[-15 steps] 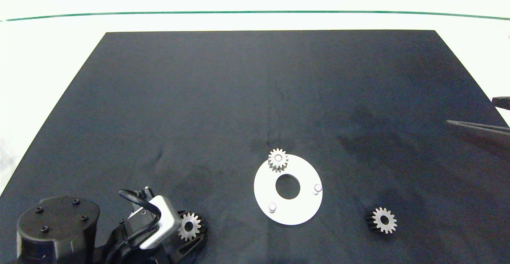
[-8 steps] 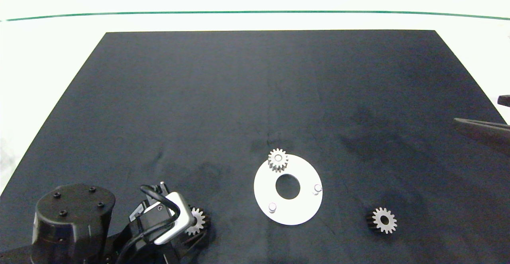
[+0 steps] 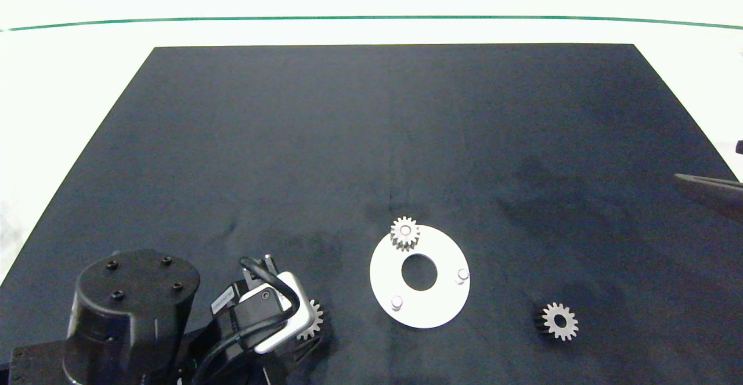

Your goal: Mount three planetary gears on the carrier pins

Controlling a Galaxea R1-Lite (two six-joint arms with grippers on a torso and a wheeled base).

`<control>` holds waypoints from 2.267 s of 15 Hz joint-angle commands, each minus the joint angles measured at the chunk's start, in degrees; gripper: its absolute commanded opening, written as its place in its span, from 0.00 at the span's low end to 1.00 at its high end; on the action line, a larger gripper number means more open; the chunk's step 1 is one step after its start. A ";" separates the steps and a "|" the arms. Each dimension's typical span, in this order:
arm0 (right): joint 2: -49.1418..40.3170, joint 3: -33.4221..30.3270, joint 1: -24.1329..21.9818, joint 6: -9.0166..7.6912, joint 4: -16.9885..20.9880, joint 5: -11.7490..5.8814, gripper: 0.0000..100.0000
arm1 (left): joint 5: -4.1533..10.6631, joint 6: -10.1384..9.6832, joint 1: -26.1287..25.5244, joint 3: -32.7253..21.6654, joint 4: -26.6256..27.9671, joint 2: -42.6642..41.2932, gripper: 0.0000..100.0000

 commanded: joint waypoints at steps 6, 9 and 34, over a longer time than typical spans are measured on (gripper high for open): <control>-1.92 0.95 0.16 -0.02 1.31 -0.05 1.00 | 2.78 -1.75 -5.43 -9.78 3.18 6.29 0.25; -2.89 0.95 0.16 -0.02 1.67 -0.05 1.00 | 4.01 -3.68 -7.54 -12.33 3.26 8.92 0.25; -4.64 1.04 0.16 -0.02 2.11 0.04 1.00 | 7.88 -8.08 -11.40 -21.21 6.25 17.71 0.25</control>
